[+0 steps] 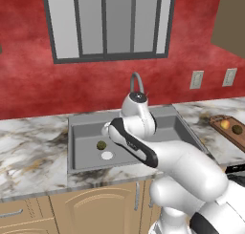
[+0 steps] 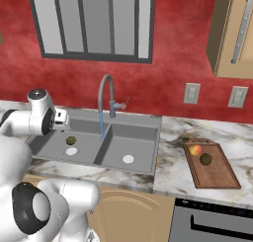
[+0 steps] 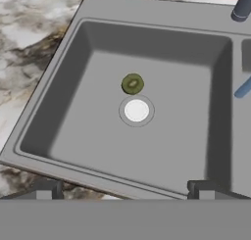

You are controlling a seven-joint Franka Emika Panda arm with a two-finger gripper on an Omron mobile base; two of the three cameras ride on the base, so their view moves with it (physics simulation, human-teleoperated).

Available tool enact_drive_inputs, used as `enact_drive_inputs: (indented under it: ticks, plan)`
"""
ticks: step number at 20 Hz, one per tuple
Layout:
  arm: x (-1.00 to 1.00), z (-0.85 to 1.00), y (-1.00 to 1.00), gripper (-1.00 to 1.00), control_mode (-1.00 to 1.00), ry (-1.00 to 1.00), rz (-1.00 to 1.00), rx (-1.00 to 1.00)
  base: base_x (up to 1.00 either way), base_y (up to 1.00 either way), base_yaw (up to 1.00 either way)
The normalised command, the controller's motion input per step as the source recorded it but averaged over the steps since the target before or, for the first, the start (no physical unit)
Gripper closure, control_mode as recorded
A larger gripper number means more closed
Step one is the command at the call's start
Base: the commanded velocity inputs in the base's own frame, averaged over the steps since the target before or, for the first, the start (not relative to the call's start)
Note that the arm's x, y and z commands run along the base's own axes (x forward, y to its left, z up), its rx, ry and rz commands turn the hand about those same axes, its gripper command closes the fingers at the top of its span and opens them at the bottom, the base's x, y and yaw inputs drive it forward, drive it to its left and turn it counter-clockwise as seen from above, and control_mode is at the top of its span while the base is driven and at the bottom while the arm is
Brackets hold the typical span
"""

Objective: Pick the kiwi, mango, kiwi from the sink and place them on the cutting board to airdry. Then turn off the sink faucet.

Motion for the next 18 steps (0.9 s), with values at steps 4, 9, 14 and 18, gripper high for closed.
enact_drive_inputs:
  ticks: [4, 9, 14, 18]
  plan:
    - [0.15, -0.15, 0.08, -1.0, -1.0, 0.04, -0.03, 0.0, 0.0, 0.0, 0.0]
    - [0.13, -0.18, 0.05, -1.0, -1.0, 0.03, -0.03, 0.0, 0.0, 0.0, 0.0]
    - [0.16, -0.21, 0.05, -1.0, -1.0, 0.04, -0.03, 0.0, 0.0, 0.0, 0.0]
    - [0.17, -0.21, 0.06, -1.0, -1.0, 0.05, -0.03, 0.0, 0.0, 0.0, 0.0]
